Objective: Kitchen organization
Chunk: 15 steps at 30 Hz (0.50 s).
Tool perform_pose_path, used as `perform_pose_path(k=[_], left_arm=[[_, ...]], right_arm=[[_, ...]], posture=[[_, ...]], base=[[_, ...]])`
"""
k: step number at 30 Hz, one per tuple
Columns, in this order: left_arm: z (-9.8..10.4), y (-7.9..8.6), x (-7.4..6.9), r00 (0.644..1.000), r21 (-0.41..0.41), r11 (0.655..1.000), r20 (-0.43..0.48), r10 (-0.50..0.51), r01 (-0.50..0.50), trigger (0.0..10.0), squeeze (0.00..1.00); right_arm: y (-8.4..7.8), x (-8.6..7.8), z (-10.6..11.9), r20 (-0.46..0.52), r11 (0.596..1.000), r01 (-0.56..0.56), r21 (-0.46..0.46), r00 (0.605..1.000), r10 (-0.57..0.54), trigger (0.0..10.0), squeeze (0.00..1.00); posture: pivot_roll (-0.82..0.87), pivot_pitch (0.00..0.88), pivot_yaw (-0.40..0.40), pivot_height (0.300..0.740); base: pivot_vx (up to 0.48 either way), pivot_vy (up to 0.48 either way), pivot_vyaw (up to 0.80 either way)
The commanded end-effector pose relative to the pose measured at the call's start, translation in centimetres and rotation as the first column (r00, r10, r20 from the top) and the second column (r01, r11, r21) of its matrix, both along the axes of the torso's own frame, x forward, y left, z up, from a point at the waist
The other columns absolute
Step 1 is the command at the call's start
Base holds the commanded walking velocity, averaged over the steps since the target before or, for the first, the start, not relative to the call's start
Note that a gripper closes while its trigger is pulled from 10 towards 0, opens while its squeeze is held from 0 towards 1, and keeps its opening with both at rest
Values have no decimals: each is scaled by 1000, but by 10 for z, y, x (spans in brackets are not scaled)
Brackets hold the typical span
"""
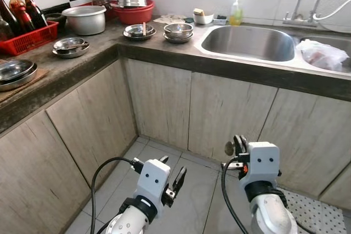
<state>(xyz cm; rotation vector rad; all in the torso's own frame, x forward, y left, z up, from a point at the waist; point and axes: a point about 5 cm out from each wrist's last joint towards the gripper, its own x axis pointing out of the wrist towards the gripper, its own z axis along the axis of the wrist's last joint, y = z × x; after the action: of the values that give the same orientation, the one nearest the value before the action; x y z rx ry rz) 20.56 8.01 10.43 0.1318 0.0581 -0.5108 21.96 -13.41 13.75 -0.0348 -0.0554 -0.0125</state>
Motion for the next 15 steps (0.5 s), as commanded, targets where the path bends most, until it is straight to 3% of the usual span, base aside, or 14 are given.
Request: perform_pose_path(k=[1, 7, 15], left_arm=[[1, 0, 0, 1000, 0, 1000, 6, -5, 5, 10000, 0], [1, 1, 0, 1000, 4, 1000, 4, -8, 8, 10000, 0], [0, 0, 0, 1000, 3, 1000, 6, -8, 8, 10000, 0]], right_arm=[[1, 0, 4, 20, 1000, 0, 4, 1000, 0, 10000, 0], [-2, 7, 16, 71, 1000, 9, 10, 997, -10, 10000, 0], [-1, 7, 17, 75, 1000, 0, 13, 997, -1, 10000, 0]], posture=[[22, 0, 9, 740], [20, 0, 12, 740], [20, 0, 12, 740]], base=[[319, 0, 0], [315, 0, 0], [316, 0, 0]])
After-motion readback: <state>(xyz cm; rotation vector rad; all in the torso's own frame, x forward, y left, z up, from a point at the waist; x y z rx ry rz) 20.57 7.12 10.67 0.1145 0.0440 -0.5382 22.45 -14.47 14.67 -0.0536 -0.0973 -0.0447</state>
